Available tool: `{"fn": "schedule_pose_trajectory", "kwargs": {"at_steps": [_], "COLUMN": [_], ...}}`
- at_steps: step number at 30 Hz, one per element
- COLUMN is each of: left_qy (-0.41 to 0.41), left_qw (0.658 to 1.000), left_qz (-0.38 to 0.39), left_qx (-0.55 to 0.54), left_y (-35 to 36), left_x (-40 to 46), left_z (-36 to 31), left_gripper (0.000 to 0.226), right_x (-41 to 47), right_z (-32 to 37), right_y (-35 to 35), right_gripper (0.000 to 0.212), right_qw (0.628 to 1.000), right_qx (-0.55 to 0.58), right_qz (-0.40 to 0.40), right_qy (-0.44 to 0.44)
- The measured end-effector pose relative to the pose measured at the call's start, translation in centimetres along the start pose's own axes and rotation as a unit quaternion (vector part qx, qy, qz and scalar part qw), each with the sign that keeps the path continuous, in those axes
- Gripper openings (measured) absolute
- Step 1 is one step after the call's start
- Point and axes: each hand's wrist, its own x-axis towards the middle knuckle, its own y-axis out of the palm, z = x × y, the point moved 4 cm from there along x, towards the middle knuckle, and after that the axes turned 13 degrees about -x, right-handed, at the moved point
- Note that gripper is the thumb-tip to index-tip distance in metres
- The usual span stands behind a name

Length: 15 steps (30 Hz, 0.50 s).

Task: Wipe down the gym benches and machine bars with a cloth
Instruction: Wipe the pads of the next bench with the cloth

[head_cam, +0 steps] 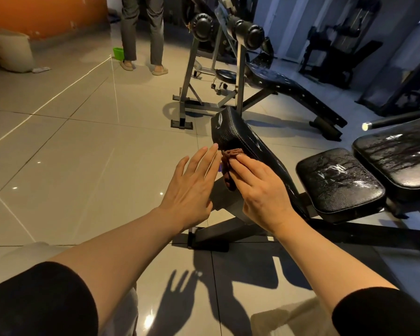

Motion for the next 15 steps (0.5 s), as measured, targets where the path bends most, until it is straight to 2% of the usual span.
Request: {"fn": "schedule_pose_trajectory", "kwargs": {"at_steps": [4, 7, 9, 12, 15], "left_qy": [-0.012, -0.012, -0.004, 0.007, 0.006], "left_qw": [1.000, 0.999, 0.999, 0.998, 0.998], "left_qz": [-0.013, -0.017, -0.020, -0.035, -0.029], "left_qx": [-0.009, -0.028, -0.040, -0.058, -0.058], "left_y": [-0.6, -0.8, -0.7, -0.8, -0.6], "left_x": [0.0, 0.0, 0.1, 0.2, 0.4], "left_z": [0.7, 0.8, 0.8, 0.6, 0.4], "left_gripper": [0.102, 0.103, 0.103, 0.103, 0.103], "right_x": [0.3, 1.4, 2.3, 3.1, 2.8], "right_z": [0.0, -0.2, 0.1, 1.1, 1.1], "right_y": [-0.6, -1.0, -0.7, 0.1, 0.4], "right_gripper": [0.025, 0.032, 0.039, 0.052, 0.057], "right_qw": [0.996, 0.987, 0.991, 0.999, 1.000], "right_qx": [0.028, 0.024, 0.002, -0.006, -0.006], "right_qz": [-0.081, -0.136, -0.108, -0.027, 0.002], "right_qy": [0.037, 0.079, 0.075, 0.040, 0.028]}}
